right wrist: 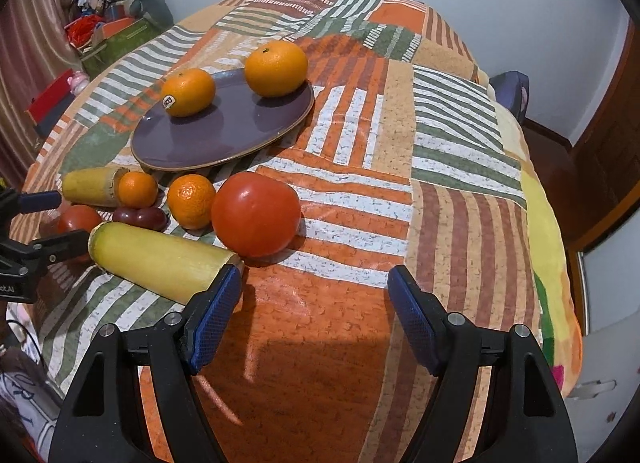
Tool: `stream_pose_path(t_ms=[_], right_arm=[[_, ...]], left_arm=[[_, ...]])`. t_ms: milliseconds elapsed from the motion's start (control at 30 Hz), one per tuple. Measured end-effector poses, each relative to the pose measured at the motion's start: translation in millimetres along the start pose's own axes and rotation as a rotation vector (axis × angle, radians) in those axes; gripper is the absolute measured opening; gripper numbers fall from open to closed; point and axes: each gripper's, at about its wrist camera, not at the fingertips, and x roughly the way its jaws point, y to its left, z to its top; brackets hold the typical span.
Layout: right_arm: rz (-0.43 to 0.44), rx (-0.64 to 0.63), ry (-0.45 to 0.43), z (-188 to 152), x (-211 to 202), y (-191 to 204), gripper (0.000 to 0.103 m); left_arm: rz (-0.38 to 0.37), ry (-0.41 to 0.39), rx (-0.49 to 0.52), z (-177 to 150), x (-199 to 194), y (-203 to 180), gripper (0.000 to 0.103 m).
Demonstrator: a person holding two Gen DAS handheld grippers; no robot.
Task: Organize fruits
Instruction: 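Move the right tool to the long yellow cylinder and grasp its end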
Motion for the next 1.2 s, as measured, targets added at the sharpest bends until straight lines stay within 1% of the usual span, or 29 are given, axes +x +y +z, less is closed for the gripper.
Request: stream_pose_path(t_ms=[33, 133, 200, 300, 433, 600, 700, 800, 900, 967, 1100, 1167, 1200], right_arm=[[0.004, 0.000, 0.001, 0, -1, 0, 0.073], [0.032, -0.008, 0.001, -3, -6, 2, 0.064], [0.036, -0.018, -0.001, -5, -10, 4, 0.061], [0.031, -0.028, -0.010, -10, -17, 7, 0.061], [0.052, -0.011, -0.014, -17, -26, 5, 0.061], [0.060, 0.007, -0.022, -28, -36, 4, 0.061], [0.057, 0.022, -0.024, -35, -42, 2, 0.061], [0.048, 0.033, -0.021, -40, -47, -2, 0.061], [0.047, 0.054, -0.006, -43, -46, -11, 0.064], [0.050, 0.066, -0.003, -42, -47, -15, 0.064], [0.055, 0.059, -0.033, -32, -54, -13, 0.066], [0.069, 0.052, -0.062, -25, -57, -10, 0.073], [0.074, 0.045, -0.075, -22, -57, -8, 0.074]], left_arm=[[0.000, 0.000, 0.005, 0, 0, 0, 0.101], [-0.016, 0.013, -0.006, 0, 1, 2, 0.101], [-0.024, 0.019, -0.014, 0, 2, 3, 0.101], [-0.013, 0.017, -0.002, 0, 2, 0, 0.101], [0.011, 0.011, 0.016, -1, 2, -6, 0.101], [0.004, 0.018, 0.013, 2, 6, -11, 0.100], [0.012, 0.009, 0.045, 3, 6, -21, 0.099], [0.003, 0.000, 0.079, 5, 7, -32, 0.099], [-0.026, 0.005, 0.073, 8, 9, -34, 0.099], [-0.064, 0.012, 0.063, 8, 8, -31, 0.099], [-0.048, -0.018, 0.068, 6, -5, -27, 0.099], [-0.044, -0.038, 0.066, 5, -14, -20, 0.099], [-0.041, -0.047, 0.061, 6, -18, -16, 0.099]])
